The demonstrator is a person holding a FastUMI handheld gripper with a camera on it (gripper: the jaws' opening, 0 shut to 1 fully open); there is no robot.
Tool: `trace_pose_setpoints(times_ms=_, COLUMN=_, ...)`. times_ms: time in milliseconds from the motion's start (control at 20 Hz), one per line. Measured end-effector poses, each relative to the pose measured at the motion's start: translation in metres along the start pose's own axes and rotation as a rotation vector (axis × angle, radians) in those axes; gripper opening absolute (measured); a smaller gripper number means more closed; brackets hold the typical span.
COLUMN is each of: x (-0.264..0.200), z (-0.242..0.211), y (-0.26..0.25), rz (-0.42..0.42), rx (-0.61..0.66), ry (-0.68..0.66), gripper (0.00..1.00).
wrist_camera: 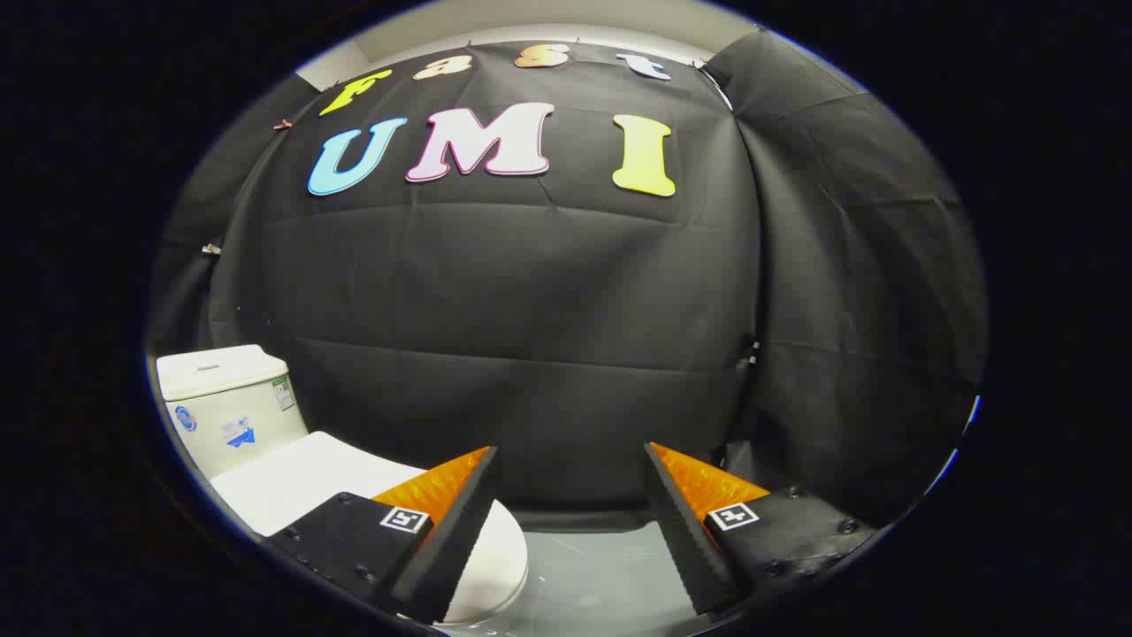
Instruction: Open the toilet lid.
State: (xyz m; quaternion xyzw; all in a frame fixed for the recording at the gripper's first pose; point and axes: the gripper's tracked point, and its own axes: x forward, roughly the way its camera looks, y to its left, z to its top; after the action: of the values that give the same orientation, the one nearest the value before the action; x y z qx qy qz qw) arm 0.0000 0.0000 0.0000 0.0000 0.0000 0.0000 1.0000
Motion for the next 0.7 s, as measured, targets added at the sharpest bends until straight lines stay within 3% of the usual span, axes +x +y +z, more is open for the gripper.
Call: trace_pose_setpoints(times_ms=700, x=0.0008, z=-0.0021, y=0.0012, rz=0.01, rx=-0.004, ry=0.005, gripper=0.98)
